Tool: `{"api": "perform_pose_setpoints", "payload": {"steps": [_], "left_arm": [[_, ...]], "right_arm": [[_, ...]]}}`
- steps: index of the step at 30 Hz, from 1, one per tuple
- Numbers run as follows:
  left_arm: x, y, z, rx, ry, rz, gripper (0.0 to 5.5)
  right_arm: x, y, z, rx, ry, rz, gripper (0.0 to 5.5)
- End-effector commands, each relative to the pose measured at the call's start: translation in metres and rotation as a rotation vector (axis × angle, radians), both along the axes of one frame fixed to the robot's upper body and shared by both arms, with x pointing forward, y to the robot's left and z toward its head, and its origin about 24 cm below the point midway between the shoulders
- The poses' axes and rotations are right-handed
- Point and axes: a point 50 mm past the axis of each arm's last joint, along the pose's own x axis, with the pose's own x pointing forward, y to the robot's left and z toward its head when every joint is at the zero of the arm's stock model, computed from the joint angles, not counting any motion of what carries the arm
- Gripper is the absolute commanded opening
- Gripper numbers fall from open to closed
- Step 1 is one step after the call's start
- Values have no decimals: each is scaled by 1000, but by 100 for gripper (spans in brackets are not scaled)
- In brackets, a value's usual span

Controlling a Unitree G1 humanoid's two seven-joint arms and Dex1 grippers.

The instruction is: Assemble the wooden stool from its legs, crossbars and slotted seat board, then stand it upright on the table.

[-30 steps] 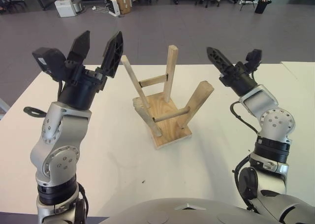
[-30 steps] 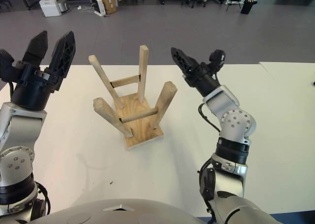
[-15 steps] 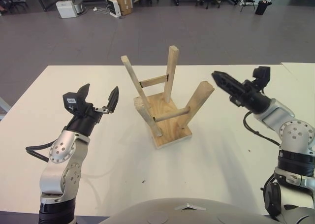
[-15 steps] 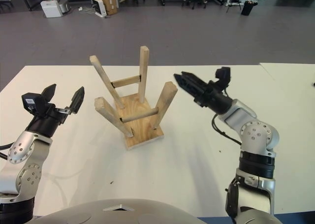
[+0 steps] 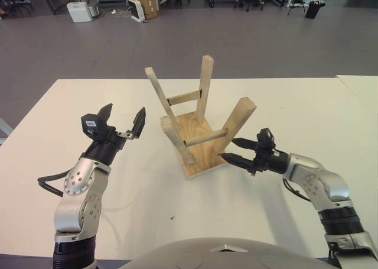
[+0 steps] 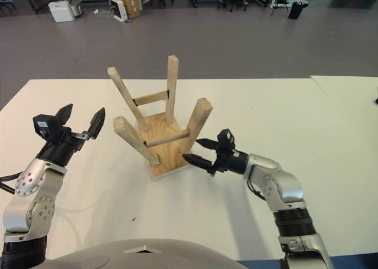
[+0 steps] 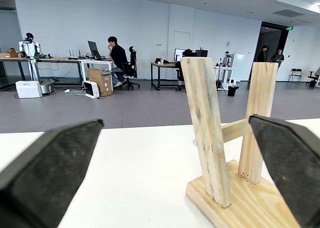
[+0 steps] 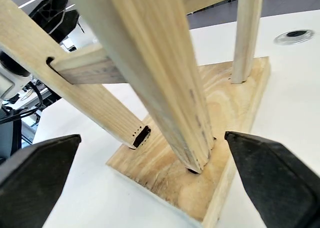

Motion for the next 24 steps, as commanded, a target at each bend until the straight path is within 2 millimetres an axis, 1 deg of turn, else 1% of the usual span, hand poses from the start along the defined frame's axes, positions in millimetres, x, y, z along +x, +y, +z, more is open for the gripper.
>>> {"api": "perform_pose_setpoints", "payload": {"steps": [1,2,3,4,7,8,11,14,18,20,22,24], "left_arm": [[3,1,0,4,-6,-8,536],[4,1,-1,4,-5,-13,536],[4,0,-2,5,-3,-16,540],[5,0,-2,6,-2,-20,540],[4,2,-5,10,5,-21,540],[4,2,-6,11,6,-20,540],[4,3,-8,14,10,-18,540],[1,9,-11,19,21,-1,540],[-6,26,-16,51,49,33,540],[-7,35,-18,64,61,51,540],[-8,39,-19,69,67,57,540],[-9,42,-22,71,78,61,540]], "right_arm": [[15,7,-10,-33,-50,-128,540],[19,8,-12,-29,-61,-167,540],[22,9,-12,-18,-65,-186,518],[21,11,-12,-4,-69,-170,509],[15,16,-8,49,-85,-66,448],[14,16,-5,64,-94,-36,418],[12,15,-4,66,-107,7,372],[15,12,-5,36,-117,2,311],[17,12,-7,1,-143,31,233],[15,15,-8,-13,-160,113,219],[15,17,-9,-60,-183,213,211],[15,15,-9,-98,-202,364,200]]}}
